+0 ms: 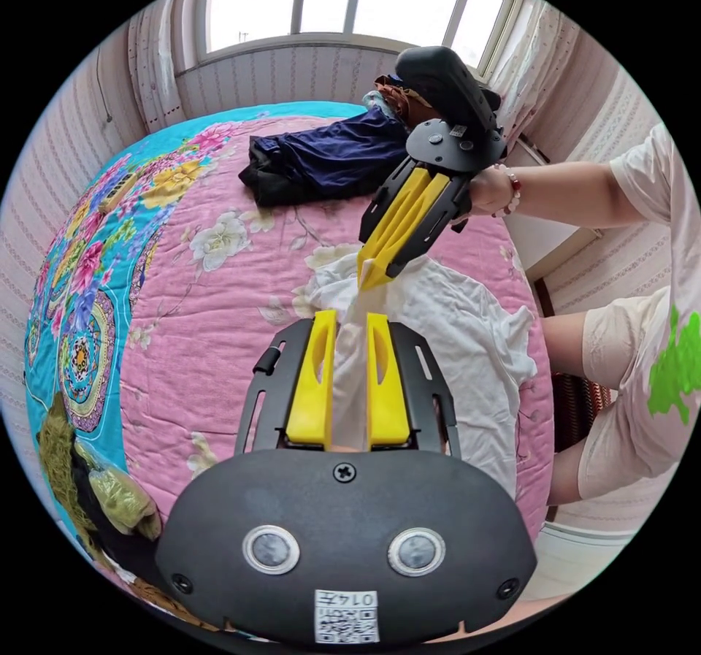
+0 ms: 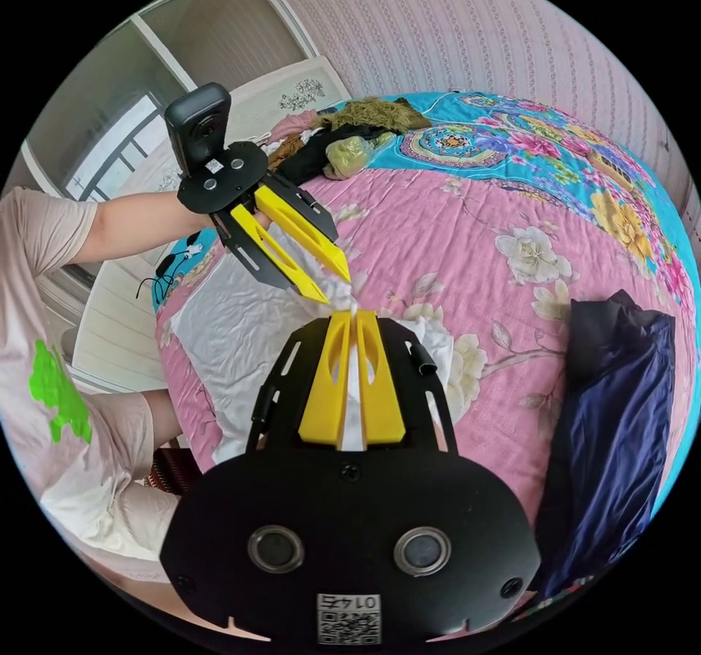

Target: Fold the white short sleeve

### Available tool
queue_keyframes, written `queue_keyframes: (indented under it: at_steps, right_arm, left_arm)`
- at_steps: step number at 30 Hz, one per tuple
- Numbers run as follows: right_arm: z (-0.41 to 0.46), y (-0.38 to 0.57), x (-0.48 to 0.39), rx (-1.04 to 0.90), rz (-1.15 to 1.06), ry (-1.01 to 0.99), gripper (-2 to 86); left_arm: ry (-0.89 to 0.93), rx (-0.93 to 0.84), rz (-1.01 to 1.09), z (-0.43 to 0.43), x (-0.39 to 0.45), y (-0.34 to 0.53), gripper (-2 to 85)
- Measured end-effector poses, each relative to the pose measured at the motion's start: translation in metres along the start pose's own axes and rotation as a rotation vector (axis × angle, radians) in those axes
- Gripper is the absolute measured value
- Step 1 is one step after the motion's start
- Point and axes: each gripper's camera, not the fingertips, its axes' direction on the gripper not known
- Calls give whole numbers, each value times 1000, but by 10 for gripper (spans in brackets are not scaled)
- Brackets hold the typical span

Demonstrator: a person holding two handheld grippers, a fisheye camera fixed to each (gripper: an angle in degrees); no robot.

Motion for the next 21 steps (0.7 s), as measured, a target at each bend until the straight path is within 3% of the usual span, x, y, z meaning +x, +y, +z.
queue_keyframes:
  at_steps: [8,13,21]
  right_arm:
    - [-24,9,-5,47,-143,-85,5]
    - [-36,-1,9,50,-158,-82,13]
    - [-59,27,66,82,170,-21,75]
  left_arm:
    - [19,18,115,17,18,-21,65]
    - [-29,-8,108,20,15,-37,0]
    - [-214,-105,-87,29,-25,-67,-7]
